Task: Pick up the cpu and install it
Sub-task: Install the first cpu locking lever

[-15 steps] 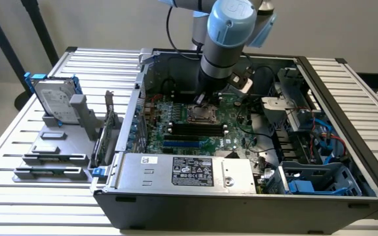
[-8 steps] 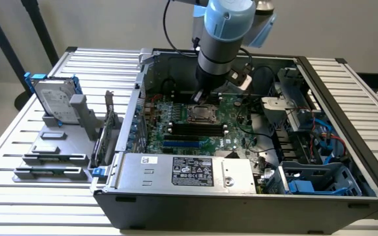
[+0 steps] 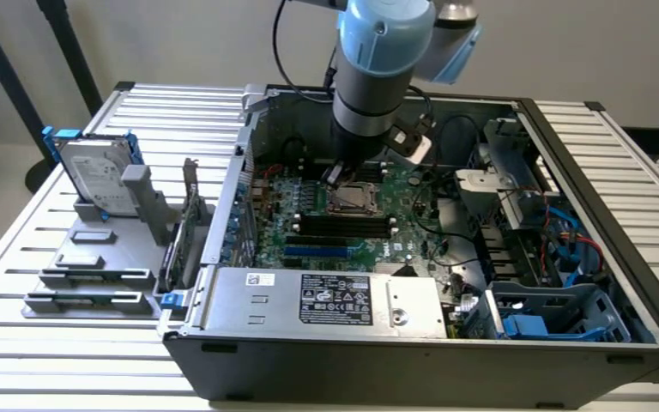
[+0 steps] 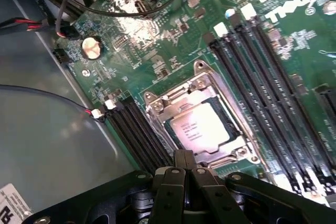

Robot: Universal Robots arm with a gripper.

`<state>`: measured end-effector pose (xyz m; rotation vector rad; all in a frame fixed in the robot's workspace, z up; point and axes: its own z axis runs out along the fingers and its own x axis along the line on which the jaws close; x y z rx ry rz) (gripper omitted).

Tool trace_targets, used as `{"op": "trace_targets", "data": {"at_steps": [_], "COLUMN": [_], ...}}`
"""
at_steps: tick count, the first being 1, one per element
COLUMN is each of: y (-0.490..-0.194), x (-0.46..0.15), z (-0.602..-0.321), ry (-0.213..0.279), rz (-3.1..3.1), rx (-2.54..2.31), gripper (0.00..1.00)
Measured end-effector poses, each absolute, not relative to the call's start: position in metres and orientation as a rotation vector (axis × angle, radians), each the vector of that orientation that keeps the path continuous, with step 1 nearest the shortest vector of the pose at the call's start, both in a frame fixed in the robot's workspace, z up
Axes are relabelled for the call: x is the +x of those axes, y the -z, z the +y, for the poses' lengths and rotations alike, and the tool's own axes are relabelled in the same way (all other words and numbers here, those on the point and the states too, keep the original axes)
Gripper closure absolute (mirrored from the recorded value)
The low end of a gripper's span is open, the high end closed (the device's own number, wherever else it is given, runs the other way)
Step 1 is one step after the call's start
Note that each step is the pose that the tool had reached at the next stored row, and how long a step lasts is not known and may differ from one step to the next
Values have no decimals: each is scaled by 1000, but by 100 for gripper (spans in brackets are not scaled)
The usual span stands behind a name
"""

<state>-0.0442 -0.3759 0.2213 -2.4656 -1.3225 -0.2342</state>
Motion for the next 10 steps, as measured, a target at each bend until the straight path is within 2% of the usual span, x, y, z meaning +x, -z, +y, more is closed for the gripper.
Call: {"op": "trace_targets", "data": {"at_steps": [10], "y": [-235], "x": [-57], "z": [-405], "ry": [236], "rz": [-1321], "rx": [-2463], "gripper": [89]}}
